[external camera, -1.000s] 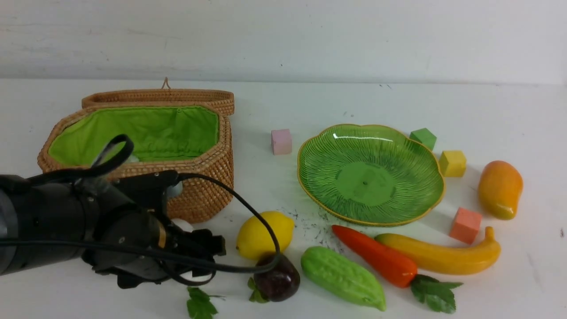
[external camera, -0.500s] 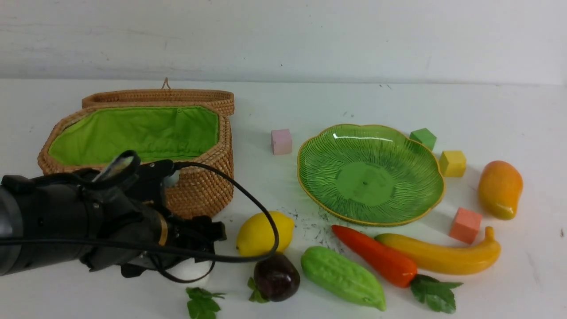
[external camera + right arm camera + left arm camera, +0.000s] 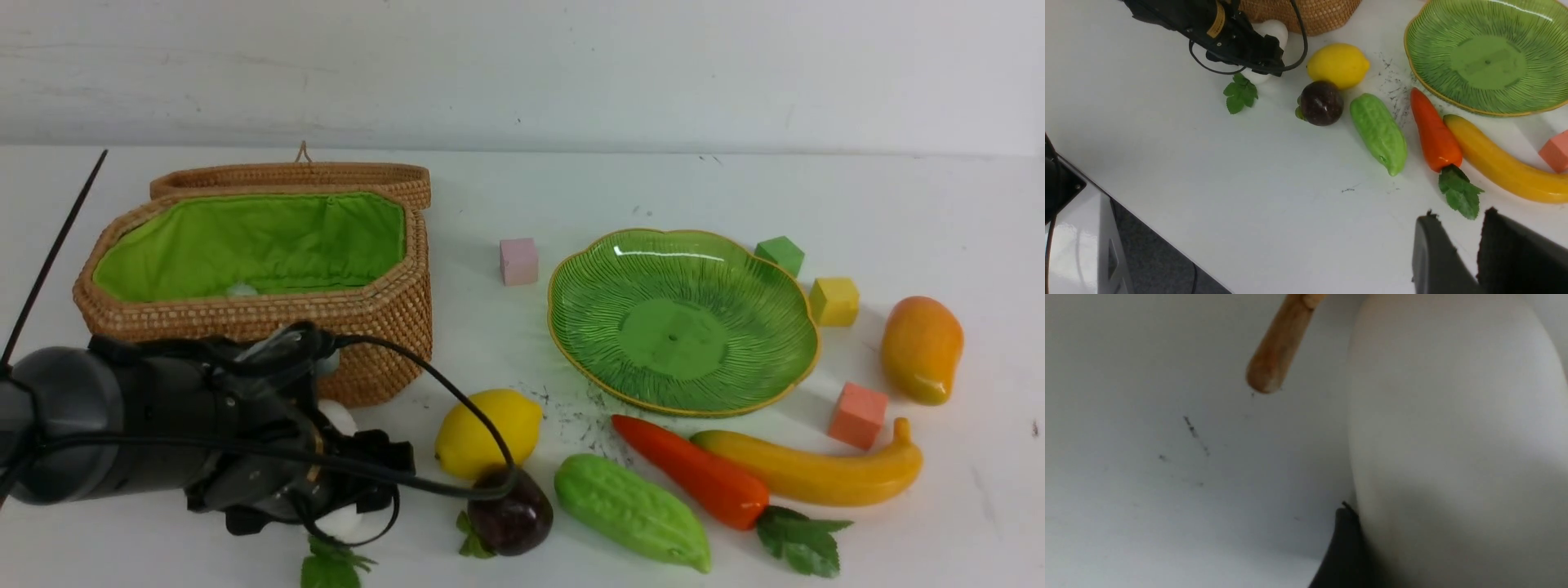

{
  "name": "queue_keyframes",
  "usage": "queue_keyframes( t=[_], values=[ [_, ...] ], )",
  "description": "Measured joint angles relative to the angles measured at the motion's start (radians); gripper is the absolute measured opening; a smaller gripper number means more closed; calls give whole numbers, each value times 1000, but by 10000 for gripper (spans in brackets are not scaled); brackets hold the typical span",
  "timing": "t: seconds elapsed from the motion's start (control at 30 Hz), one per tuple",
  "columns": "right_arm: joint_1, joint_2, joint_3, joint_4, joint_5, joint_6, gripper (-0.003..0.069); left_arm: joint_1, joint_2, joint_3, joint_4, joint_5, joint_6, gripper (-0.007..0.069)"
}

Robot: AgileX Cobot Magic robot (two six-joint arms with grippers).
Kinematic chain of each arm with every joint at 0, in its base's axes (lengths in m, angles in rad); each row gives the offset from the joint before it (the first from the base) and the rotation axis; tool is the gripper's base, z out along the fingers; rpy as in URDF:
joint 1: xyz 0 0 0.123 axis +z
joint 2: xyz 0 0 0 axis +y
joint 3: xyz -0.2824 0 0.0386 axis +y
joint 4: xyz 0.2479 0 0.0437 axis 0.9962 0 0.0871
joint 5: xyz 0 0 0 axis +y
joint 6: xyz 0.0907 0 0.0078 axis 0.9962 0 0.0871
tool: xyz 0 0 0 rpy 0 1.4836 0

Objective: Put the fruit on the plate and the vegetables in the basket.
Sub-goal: Take a daikon with your left arm and place it on the basket on the left.

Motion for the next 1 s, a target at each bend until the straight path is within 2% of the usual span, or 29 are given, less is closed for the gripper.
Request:
queue_keyframes(
  t=[0.23, 0.43, 0.63, 0.7, 0.73, 0.83, 0.9, 0.93, 1.0],
  values=[
    [0, 0, 0, 0, 0, -1, 181, 0, -1, -5, -3, 42, 0, 526],
    [0, 0, 0, 0, 0, -3, 181, 0, -49, -1, -27, 154, 12, 526],
    [0, 0, 0, 0, 0, -3, 181, 0, -203, 2, -73, 280, 103, 526],
    [0, 0, 0, 0, 0, -3, 181, 0, -275, 3, -116, 323, 200, 526],
    [0, 0, 0, 0, 0, -3, 181, 0, -282, 4, -121, 331, 211, 526],
    [0, 0, 0, 0, 0, -3, 183, 0, -404, 1, -172, 369, 468, 526],
    [0, 0, 0, 0, -1, -3, 183, 0, -461, -19, -172, 371, 611, 526],
    [0, 0, 0, 0, -2, -3, 183, 0, -491, -41, -164, 363, 731, 526],
    [0, 0, 0, 0, -8, -3, 183, 9, -515, -97, -149, 344, 866, 526]
  ],
)
